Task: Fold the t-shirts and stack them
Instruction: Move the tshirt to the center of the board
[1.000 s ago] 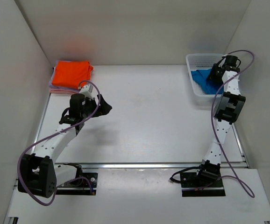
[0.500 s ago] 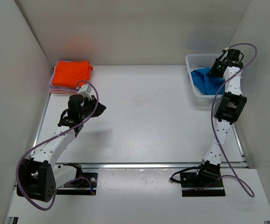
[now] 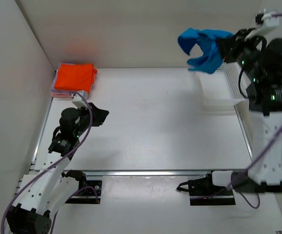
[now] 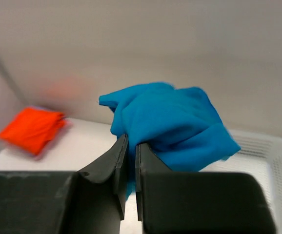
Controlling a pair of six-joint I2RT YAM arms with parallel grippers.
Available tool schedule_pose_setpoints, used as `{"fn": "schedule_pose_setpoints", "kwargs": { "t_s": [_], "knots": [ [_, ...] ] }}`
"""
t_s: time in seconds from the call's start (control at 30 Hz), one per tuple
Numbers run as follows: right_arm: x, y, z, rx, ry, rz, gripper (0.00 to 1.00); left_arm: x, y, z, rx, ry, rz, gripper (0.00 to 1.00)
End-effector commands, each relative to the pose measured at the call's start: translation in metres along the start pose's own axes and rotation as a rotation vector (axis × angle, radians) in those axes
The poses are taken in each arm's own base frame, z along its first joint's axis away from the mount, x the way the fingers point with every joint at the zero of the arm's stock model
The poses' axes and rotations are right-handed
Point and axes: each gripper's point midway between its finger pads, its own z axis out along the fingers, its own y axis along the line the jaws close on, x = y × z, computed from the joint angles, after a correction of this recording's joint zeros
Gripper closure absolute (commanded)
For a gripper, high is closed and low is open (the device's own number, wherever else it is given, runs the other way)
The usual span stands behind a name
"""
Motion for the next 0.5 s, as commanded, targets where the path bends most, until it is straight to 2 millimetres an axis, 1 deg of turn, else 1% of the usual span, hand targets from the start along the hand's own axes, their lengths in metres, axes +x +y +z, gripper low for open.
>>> {"fn": "schedule_pose_setpoints", "kwargs": {
  "t_s": [0.0,0.03,0.07,0.1,0.13,0.17,0.2,0.27,0.3,0.33,0.37,0.4,0.43,0.47],
  "knots": [
    [0.042,0.039,-0.011,-0.063,0.058,0.028,1.00,-0.003,0.005,-0.018,-0.048,0.002,0.002,0.78],
    [0.051,0.059,-0.019,-0.118,0.055,0.055,1.00,-0.007,0.002,-0.023,-0.035,-0.008,0.010,0.77],
    [0.068,0.073,-0.026,-0.159,0.089,0.081,1.00,-0.011,0.004,-0.027,-0.044,-0.016,0.001,0.78],
    [0.068,0.090,-0.031,-0.213,0.084,0.108,1.00,-0.015,0.007,-0.030,-0.057,-0.029,-0.002,0.77],
    [0.084,0.096,-0.028,-0.231,0.116,0.119,1.00,-0.015,0.006,-0.032,-0.053,-0.027,-0.002,0.77],
    [0.108,0.109,-0.025,-0.265,0.170,0.126,1.00,-0.016,0.004,-0.033,-0.049,-0.025,0.002,0.76],
    [0.118,0.120,-0.021,-0.283,0.190,0.128,1.00,-0.012,0.003,-0.034,-0.044,-0.012,-0.005,0.76],
    [0.158,0.141,-0.013,-0.336,0.284,0.149,1.00,-0.014,-0.004,-0.033,-0.029,-0.012,-0.008,0.76],
    [0.176,0.150,-0.008,-0.356,0.328,0.149,1.00,-0.008,-0.003,-0.030,-0.031,0.010,-0.017,0.77],
    [0.190,0.163,-0.002,-0.390,0.359,0.153,1.00,-0.007,-0.005,-0.029,-0.034,0.018,-0.017,0.78],
    [0.210,0.169,0.002,-0.393,0.402,0.152,1.00,-0.003,-0.004,-0.029,-0.039,0.029,-0.019,0.77],
    [0.224,0.178,0.011,-0.412,0.436,0.145,1.00,0.001,-0.002,-0.026,-0.052,0.046,-0.012,0.78],
    [0.253,0.184,0.019,-0.424,0.511,0.153,1.00,0.004,-0.001,-0.026,-0.057,0.055,-0.012,0.79],
    [0.263,0.188,0.022,-0.441,0.553,0.166,1.00,0.012,0.002,-0.022,-0.063,0.080,-0.003,0.77]
  ]
}}
